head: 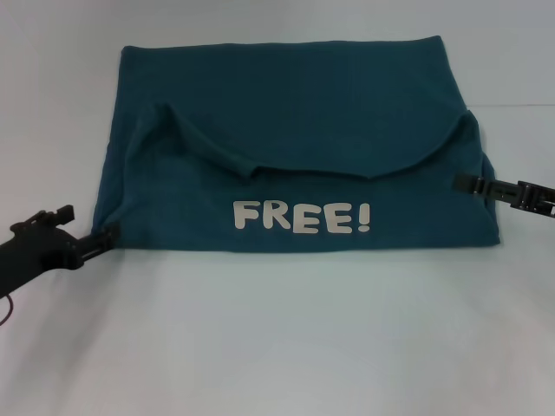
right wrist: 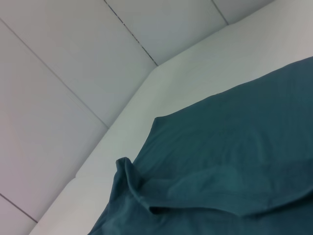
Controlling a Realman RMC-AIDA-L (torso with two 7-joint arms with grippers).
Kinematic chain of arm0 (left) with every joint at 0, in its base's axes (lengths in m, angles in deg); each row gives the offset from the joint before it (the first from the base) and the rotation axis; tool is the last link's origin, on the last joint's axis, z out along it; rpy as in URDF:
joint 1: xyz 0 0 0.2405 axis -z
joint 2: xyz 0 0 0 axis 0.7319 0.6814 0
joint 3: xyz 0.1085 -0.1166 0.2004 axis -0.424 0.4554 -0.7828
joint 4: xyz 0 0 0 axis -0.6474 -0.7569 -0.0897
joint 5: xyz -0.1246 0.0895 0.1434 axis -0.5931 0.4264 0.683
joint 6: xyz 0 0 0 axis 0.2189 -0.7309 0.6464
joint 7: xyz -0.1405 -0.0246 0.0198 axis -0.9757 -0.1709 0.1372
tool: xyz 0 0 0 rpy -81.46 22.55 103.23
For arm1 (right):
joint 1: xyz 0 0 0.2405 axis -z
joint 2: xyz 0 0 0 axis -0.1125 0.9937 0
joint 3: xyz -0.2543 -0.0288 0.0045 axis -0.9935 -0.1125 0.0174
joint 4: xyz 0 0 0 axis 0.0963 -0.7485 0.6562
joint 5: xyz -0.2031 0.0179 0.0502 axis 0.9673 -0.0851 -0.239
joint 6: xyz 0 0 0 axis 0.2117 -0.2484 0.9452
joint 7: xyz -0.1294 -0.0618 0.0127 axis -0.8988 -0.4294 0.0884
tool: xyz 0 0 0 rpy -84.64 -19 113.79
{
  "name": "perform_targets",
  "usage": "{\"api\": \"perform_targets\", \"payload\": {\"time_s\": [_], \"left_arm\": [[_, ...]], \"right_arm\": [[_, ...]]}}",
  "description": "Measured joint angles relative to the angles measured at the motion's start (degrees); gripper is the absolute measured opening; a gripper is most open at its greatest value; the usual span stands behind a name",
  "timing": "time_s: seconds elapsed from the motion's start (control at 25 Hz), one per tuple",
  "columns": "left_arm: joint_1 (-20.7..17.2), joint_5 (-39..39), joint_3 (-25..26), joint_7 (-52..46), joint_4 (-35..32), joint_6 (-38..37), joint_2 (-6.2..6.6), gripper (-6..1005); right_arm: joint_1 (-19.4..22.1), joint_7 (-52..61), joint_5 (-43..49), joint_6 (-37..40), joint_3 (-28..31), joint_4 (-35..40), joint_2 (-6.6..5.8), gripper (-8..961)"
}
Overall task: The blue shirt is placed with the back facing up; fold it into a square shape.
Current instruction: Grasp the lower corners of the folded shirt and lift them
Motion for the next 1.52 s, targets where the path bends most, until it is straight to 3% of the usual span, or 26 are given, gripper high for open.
{"api": "perform_targets", "payload": {"time_s": [0.52,1.36,1.52], "left_arm": [[2.2,0.3,-8.0,2.2,2.0,10.3,-0.24,860],[2.5,0.7,-11.1,0.3,0.2,11.4,-0.24,753],[2.5,0.7,-11.2,0.3,0.2,11.5,-0.25,597]], "right_arm": [[-0.5,0.0,-0.3,-3.0,0.1,-0.2,0.6,730],[-0.1,0.2,-0.4,-3.5,0.8,0.0,0.77,728],[0.0,0.2,-0.4,-3.5,0.8,0.0,0.72,728]]}}
